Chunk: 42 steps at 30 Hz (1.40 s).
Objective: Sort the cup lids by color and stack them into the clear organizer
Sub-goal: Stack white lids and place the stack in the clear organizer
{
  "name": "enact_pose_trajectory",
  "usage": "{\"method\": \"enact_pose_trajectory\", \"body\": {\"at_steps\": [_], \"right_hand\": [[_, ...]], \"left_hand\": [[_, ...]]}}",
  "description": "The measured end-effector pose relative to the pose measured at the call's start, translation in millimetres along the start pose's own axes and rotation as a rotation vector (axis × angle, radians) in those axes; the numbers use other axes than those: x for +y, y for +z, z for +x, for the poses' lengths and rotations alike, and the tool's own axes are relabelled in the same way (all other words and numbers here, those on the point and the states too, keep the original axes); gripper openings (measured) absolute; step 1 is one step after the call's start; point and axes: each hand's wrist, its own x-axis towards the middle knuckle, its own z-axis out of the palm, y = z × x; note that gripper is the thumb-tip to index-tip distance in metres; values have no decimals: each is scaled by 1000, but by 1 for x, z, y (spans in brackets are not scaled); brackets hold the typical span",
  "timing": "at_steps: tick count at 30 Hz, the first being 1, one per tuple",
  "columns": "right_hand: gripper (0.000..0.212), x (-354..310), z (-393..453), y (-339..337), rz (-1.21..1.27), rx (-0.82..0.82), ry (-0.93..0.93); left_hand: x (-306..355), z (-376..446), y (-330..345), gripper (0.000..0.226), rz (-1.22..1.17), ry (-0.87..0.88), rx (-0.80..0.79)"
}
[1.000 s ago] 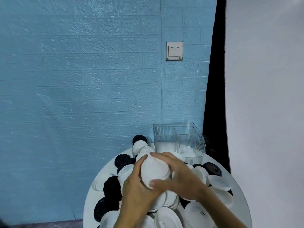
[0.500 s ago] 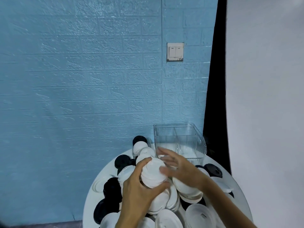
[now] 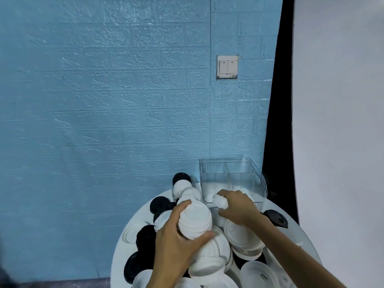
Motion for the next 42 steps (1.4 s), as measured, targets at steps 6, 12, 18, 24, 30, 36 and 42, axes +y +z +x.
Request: {"method": "enact_pose_trajectory", "body": {"at_steps": [6, 12, 18, 24, 30, 36, 42], "right_hand": [[50, -14, -21, -32, 481, 210, 2], [26, -52, -50, -62, 1313, 94, 29], [15, -74, -57, -39, 1271, 19, 117], [12, -79, -56, -24, 1191, 46, 132], [11, -80, -57, -32, 1123, 35, 110], [10, -83, -66, -34, 1097, 70, 35], [24, -86, -81, -25, 1078, 80, -84]], "left_hand": [[3, 0, 0, 86, -8, -8, -12], [7, 2, 3, 85, -35, -27, -42], [9, 0, 7, 86, -38, -26, -36], [12, 3, 9, 103, -45, -75, -39], [20, 2, 6, 120, -70, -86, -49], [26, 1, 2, 97, -52, -66, -36], [32, 1, -3, 88, -41, -49, -26]]}}
